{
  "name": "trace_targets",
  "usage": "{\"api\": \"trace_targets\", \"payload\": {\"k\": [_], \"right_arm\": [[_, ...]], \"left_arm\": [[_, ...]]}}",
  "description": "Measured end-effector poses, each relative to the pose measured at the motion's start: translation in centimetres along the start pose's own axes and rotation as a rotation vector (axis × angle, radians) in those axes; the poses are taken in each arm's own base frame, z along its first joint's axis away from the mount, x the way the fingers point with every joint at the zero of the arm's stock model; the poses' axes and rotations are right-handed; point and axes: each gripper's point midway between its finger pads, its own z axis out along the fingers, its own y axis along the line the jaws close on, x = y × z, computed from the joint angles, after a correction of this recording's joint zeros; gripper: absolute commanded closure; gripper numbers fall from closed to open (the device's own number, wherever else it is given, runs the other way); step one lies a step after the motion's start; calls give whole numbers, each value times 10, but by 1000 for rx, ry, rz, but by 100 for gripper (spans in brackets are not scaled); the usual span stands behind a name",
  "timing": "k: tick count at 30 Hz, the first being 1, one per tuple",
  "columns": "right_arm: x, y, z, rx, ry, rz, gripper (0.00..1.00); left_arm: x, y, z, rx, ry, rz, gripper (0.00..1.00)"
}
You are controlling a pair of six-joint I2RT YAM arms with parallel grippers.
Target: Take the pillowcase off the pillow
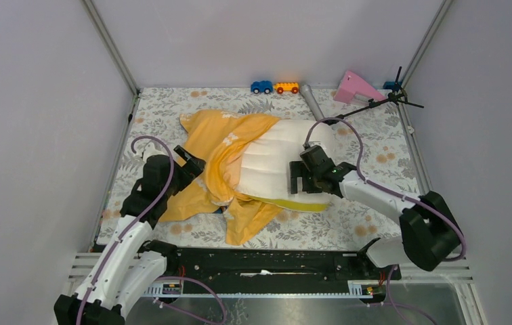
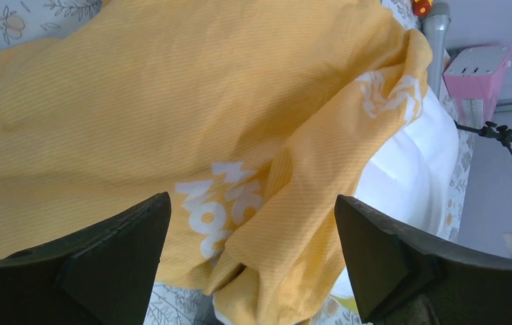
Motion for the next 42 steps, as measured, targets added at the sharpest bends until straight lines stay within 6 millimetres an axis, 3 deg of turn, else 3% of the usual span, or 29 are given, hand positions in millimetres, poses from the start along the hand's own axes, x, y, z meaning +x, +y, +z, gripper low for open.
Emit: {"api": "trace_targets", "payload": {"k": [2, 3, 5, 7, 8, 9, 13, 17, 20, 23, 29, 34, 37, 40, 42], "right_arm": [[2, 0, 12, 10, 4, 9, 2], [3, 1, 17, 13, 7, 14, 8], [2, 2, 25, 15, 5, 23, 40], [0, 5, 28, 8, -8, 36, 80], [-2, 6, 28, 4, -14, 34, 94], [-5, 8, 28, -5, -27, 49, 100], [-14, 12, 27, -16, -68, 69, 100], [-15, 11, 23, -27, -91, 79, 100], [-15, 11, 21, -36, -105, 83, 100], [-16, 11, 19, -44, -117, 85, 100], [-20, 11, 12, -53, -145, 90, 100], [-22, 11, 9, -57, -159, 91, 99], [-23, 10, 7, -53, -165, 90, 100], [-25, 8, 4, -51, -180, 92, 100], [-28, 5, -3, -47, -212, 102, 100]], "left_arm": [[3, 1, -6, -1, 16, -2, 1], [3, 0, -11, 8, 18, -7, 1], [2, -4, -21, 35, 16, -21, 1], [3, -10, -29, 68, 24, -42, 1], [5, -12, -33, 81, 35, -56, 1], [8, -13, -35, 91, 46, -69, 1], [23, -8, -38, 92, 92, -177, 1], [51, 26, -28, -42, 151, -291, 2], [63, 49, -24, -148, 164, -354, 11], [64, 60, -23, -209, 143, -399, 22], [54, 70, -22, -235, 49, -477, 22], [63, 80, -14, -271, 56, -510, 27], [72, 87, -6, -304, 74, -522, 46], [78, 93, 3, -316, 74, -535, 98], [77, 96, 10, -312, 56, -532, 100]]}}
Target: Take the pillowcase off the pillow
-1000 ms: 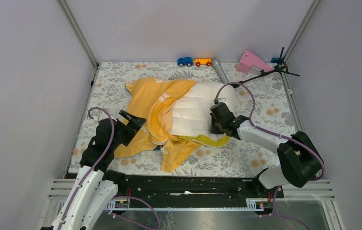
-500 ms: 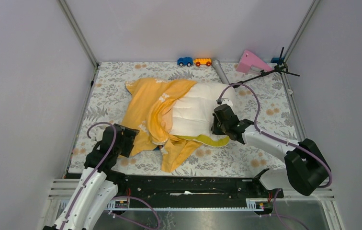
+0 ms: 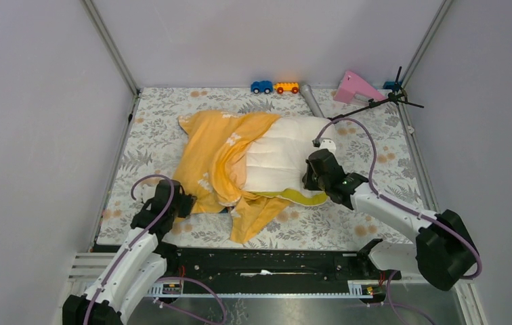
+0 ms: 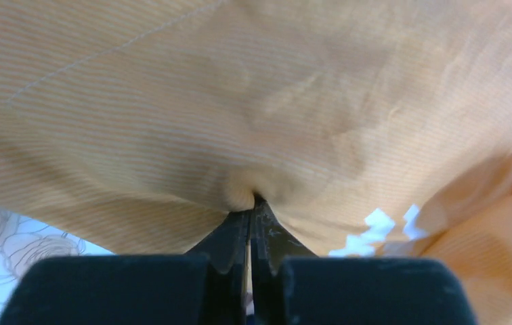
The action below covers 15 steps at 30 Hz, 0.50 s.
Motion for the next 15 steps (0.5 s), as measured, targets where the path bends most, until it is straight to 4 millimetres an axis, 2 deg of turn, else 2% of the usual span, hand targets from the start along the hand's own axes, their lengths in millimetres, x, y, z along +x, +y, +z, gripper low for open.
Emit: {"api": "trace_targets", "payload": {"k": [4, 7, 10, 15], "right_arm": [[-11, -7, -19, 0, -86, 23, 100], [-29, -20, -38, 54, -187, 45, 100], [-46, -41, -57, 131, -283, 76, 100], [-68, -81, -92, 243, -439, 170, 100]], "left_arm": [[-9, -6, 5, -3, -51, 17, 100], [-27, -24, -2, 2, -132, 47, 100], [-59, -54, -24, 41, -274, 77, 100], [-109, -78, -69, 49, -497, 92, 100]]}}
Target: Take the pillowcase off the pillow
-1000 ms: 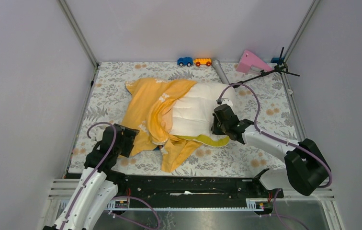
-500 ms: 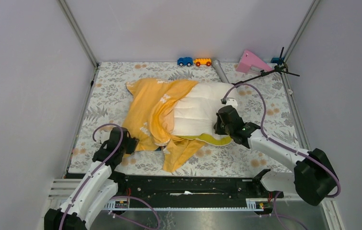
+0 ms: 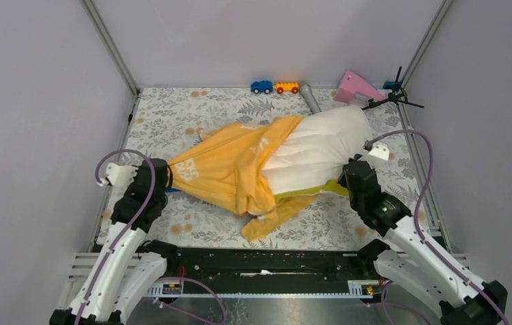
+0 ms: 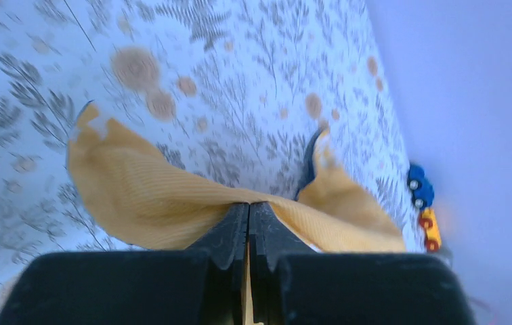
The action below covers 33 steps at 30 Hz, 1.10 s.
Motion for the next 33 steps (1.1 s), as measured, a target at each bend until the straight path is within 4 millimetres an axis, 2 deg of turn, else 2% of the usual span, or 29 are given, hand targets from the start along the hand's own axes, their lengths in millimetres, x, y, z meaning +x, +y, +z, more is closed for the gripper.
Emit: {"api": "trace_targets", "payload": {"k": [2, 5, 11, 16, 17, 18, 20, 21, 22, 23, 25, 29, 33], "right_arm": [[-9, -15, -5, 42, -49, 27, 100], [-13, -27, -9, 82, -73, 29, 100], [-7, -34, -6, 126, -56, 4, 100], [3, -35, -2, 136, -16, -24, 95], [5, -34, -2, 129, -8, -27, 91], [7, -31, -1, 118, 3, -32, 85], [12, -25, 1, 87, 29, -44, 70], [15, -22, 3, 69, 45, -57, 59], [17, -18, 4, 57, 58, -66, 47], [18, -15, 6, 41, 74, -79, 30], [20, -3, 10, -4, 108, -101, 17], [24, 28, 9, -137, 194, -156, 5], [28, 59, 4, -277, 274, -188, 1]], "left_arm": [[-20, 1, -6, -8, -70, 3, 100], [-36, 16, -11, -50, -147, 31, 100], [-52, 40, -15, -146, -225, 53, 100], [-73, 52, -28, -184, -306, 13, 100], [-76, 53, -30, -182, -317, 9, 94], [-80, 52, -33, -175, -328, 10, 78], [-84, 49, -35, -160, -332, 46, 37], [-84, 45, -35, -149, -325, 69, 25], [-82, 38, -34, -123, -305, 91, 17], [-78, 30, -33, -89, -277, 122, 12], [-65, 3, -32, 27, -196, 188, 5], [-23, -45, -40, 302, 10, 340, 1], [27, -76, -50, 495, 235, 435, 2]]}}
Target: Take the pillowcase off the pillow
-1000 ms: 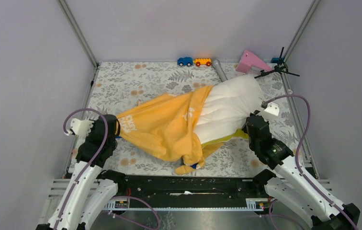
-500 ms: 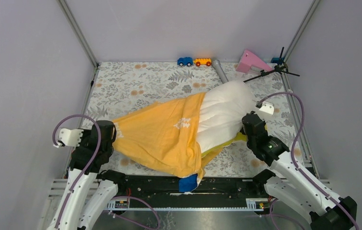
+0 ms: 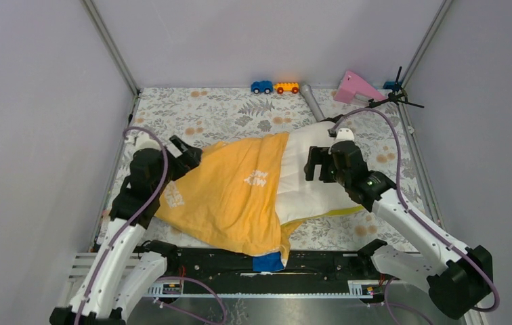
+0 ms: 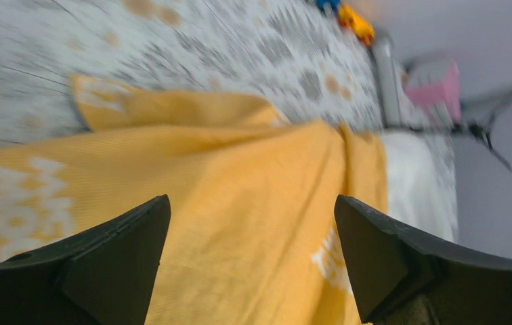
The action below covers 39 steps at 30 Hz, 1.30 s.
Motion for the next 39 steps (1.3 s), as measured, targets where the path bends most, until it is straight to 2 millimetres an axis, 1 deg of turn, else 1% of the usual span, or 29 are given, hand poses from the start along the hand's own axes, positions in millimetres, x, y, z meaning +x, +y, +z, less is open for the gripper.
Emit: {"api": "trace_targets", "payload": {"k": [1, 3, 5, 6, 7, 11, 13, 14, 15, 18, 19, 20, 22, 24, 26, 29, 32, 35, 36, 39], "right_arm": [[2, 6, 1, -25, 20, -8, 1], [10, 17, 6, -62, 67, -29, 0], [25, 25, 12, -79, 127, -56, 1], [34, 27, 15, -76, 160, -70, 1], [42, 28, 18, -73, 188, -78, 1], [70, 23, 33, -43, 265, -76, 0], [85, 18, 40, -24, 298, -66, 3], [91, 17, 44, -17, 308, -61, 11], [95, 17, 48, -14, 312, -55, 24], [98, 19, 58, -14, 311, -49, 82], [98, 20, 60, -15, 309, -42, 96], [98, 21, 63, -18, 306, -35, 100], [97, 24, 65, -30, 302, -25, 100], [97, 26, 65, -39, 297, -20, 100], [97, 27, 65, -47, 290, -18, 100], [96, 27, 63, -58, 277, -14, 100], [94, 27, 60, -65, 265, -12, 100], [93, 27, 59, -67, 253, -10, 100], [90, 26, 57, -66, 240, -8, 100], [88, 26, 56, -63, 229, -6, 100]], "left_arm": [[10, -10, 5, 46, 56, 6, 3], [37, -27, 16, 135, 194, 11, 4], [65, -37, 23, 181, 315, 26, 7], [81, -42, 23, 200, 374, 43, 7], [97, -48, 20, 223, 429, 72, 7], [145, -75, 0, 318, 566, 201, 7], [162, -87, -6, 350, 613, 256, 7], [169, -91, -8, 359, 632, 279, 7], [176, -95, -8, 364, 649, 306, 7], [192, -101, -8, 360, 691, 377, 7], [198, -103, -8, 359, 704, 401, 7], [202, -103, -8, 356, 715, 422, 7], [211, -102, -8, 347, 737, 455, 8], [216, -97, -6, 330, 750, 478, 12], [219, -94, -4, 318, 756, 489, 19], [222, -91, -1, 308, 761, 505, 34], [223, -90, -1, 313, 765, 516, 40], [224, -92, -1, 321, 767, 515, 52], [224, -94, -1, 332, 766, 510, 67], [222, -98, -3, 357, 754, 498, 92]]}}
